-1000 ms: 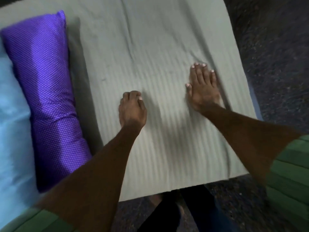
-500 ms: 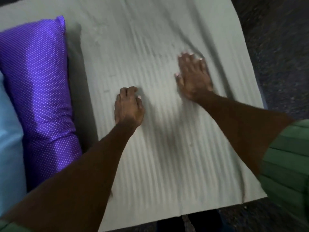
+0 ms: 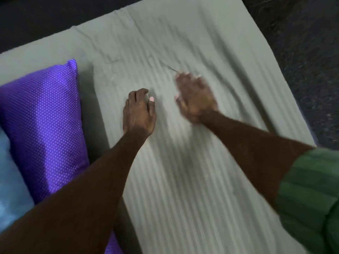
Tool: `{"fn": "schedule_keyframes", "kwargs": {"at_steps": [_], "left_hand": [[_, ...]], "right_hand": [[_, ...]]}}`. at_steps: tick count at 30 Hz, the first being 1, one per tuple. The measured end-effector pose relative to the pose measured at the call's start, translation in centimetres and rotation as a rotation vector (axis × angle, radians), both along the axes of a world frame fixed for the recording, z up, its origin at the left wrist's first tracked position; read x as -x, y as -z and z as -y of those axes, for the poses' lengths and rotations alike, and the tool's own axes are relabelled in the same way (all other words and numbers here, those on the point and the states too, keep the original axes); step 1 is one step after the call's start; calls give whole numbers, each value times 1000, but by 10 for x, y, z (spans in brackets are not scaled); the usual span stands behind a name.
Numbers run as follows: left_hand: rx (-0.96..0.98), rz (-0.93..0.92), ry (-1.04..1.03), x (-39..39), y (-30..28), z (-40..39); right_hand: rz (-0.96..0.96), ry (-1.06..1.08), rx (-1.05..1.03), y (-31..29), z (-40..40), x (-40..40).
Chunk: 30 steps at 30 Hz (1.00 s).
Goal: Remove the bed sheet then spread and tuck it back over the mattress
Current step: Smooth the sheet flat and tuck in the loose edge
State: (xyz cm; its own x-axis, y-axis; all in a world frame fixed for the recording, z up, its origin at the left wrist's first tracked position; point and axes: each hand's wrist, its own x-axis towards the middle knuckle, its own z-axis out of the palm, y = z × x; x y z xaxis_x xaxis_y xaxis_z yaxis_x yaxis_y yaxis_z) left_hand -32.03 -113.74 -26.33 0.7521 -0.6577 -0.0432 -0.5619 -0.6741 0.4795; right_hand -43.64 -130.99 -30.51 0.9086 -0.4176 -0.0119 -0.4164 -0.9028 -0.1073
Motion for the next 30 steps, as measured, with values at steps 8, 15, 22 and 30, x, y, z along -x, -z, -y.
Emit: {"fn": "schedule_keyframes", "kwargs": {"at_steps": [8,15,22,30], "left_hand": [[91,-42,38,-48,-2,27],[91,-91,-87,-67,-1,58],[136,-177,-41,-108,-2,63],[19,-125,-242,-129,-3,103]], "right_hand": [[72,-60,-72,-22,-18,-69],[49,-366,-51,-12,28,-94],[46,265,8,-27,58,-133],[-93,-434,-20,-17,48,-182]]}}
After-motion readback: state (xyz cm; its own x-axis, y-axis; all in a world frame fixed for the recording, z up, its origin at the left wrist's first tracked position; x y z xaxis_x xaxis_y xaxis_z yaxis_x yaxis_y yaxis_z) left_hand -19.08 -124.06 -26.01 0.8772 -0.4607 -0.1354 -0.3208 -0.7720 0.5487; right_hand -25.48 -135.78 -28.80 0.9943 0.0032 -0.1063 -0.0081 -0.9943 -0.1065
